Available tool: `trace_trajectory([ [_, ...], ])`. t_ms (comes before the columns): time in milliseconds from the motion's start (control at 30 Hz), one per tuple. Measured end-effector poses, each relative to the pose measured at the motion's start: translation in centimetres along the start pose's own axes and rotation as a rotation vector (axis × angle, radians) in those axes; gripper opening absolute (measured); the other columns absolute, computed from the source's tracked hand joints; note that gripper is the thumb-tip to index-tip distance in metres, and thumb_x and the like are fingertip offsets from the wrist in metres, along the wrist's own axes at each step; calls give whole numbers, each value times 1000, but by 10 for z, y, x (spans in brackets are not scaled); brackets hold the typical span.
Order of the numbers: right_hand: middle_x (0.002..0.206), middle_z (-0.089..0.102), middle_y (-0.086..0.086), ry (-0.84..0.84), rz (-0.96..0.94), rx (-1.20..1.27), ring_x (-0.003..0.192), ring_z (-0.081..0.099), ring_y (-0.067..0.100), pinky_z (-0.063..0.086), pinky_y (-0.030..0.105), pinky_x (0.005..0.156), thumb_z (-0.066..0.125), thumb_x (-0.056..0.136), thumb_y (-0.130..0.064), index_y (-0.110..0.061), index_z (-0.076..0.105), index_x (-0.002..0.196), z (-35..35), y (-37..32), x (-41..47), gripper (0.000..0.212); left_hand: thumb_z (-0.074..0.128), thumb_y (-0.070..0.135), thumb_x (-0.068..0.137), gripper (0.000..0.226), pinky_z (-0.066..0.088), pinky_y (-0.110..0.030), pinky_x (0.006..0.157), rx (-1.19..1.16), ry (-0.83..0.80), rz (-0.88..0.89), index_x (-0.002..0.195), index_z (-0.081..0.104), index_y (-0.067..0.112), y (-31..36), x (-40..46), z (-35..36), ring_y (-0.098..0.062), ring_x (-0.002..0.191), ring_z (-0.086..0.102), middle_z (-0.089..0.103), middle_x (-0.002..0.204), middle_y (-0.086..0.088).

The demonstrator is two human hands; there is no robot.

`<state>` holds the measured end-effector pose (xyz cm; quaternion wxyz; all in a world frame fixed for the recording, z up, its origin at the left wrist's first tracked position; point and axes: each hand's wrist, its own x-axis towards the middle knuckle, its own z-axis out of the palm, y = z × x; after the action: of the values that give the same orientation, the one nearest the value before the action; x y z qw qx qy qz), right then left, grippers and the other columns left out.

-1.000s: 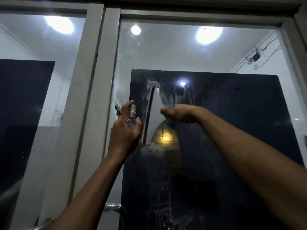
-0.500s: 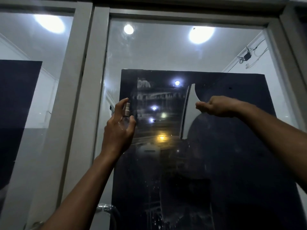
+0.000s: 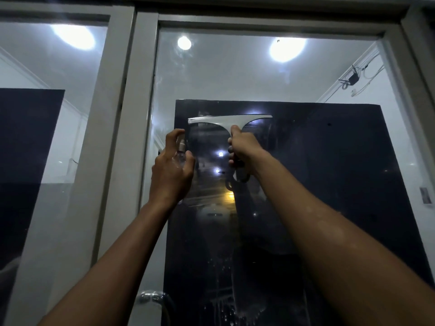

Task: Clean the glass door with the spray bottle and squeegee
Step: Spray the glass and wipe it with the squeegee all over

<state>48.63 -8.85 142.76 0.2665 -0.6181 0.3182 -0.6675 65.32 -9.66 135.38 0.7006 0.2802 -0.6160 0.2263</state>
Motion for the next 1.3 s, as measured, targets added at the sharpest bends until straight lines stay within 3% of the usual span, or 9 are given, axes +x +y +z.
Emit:
trace_trajectory([
  [133, 55, 34, -1, 81, 16, 84, 30, 30, 10, 32, 19, 40, 33, 105, -45, -18, 43, 80, -7, 2, 1, 38, 52, 19, 101, 47, 48, -32, 62, -17, 48, 8, 145, 37, 25, 2, 11, -1, -15, 70, 59, 63, 89, -9],
  [300, 53, 35, 0, 175, 12, 97, 33, 31, 12, 31, 21, 40, 33, 103, -43, -19, 42, 75, -29, 14, -3, 38, 54, 18, 100, 47, 38, -21, 56, -2, 76, 26, 144, 39, 22, 4, 25, 7, -5, 65, 53, 59, 85, -4],
  [433, 54, 31, 0, 184, -5, 140, 33, 27, 10, 27, 18, 38, 35, 103, -37, -20, 39, 70, -40, 15, -7, 38, 55, 18, 100, 43, 41, -30, 62, 30, 32, 26, 140, 39, 20, 3, 30, 16, 0, 64, 50, 52, 80, 6],
  [567, 52, 31, 0, 193, -9, 164, 34, 27, 11, 28, 19, 40, 35, 101, -35, -19, 39, 67, -47, 15, -9, 38, 53, 18, 100, 42, 40, -31, 60, 28, 95, -17, 140, 40, 18, -1, 33, 18, -18, 64, 54, 57, 85, -4],
  [833, 52, 34, 0, 134, -21, 103, 33, 30, 12, 30, 20, 41, 35, 105, -40, -18, 43, 72, -25, 13, -4, 40, 54, 16, 99, 51, 53, -40, 65, -66, 112, 36, 146, 38, 26, 1, 26, 13, -21, 70, 61, 63, 93, -5],
  [1000, 76, 45, 9, 169, 54, 3, 39, 39, 17, 35, 23, 38, 39, 105, -47, -13, 48, 91, 6, 7, 16, 38, 56, 16, 99, 52, 49, -27, 60, -64, 78, 34, 148, 38, 23, -5, 15, 9, -11, 68, 60, 64, 94, -6],
  [1100, 70, 50, 12, 235, 86, -82, 38, 44, 20, 39, 25, 40, 42, 104, -49, -9, 53, 83, 7, 26, 14, 47, 56, 17, 100, 52, 43, -8, 55, -49, 45, 40, 148, 36, 24, -11, 5, 5, -5, 67, 58, 62, 98, -5],
  [1200, 84, 58, 18, 263, 90, -173, 60, 57, 27, 50, 36, 55, 41, 103, -49, -7, 59, 90, 0, 58, 1, 47, 56, 18, 100, 52, 42, -4, 56, -77, 21, 29, 147, 36, 27, -15, -7, 3, -5, 66, 57, 62, 91, -5],
  [1300, 97, 49, 18, 208, 71, -282, 85, 52, 29, 53, 51, 85, 38, 103, -51, -10, 52, 98, -9, 91, -17, 43, 56, 18, 100, 52, 41, -6, 54, -81, 15, 6, 147, 37, 28, -15, -18, 5, -5, 66, 57, 62, 87, -5],
])
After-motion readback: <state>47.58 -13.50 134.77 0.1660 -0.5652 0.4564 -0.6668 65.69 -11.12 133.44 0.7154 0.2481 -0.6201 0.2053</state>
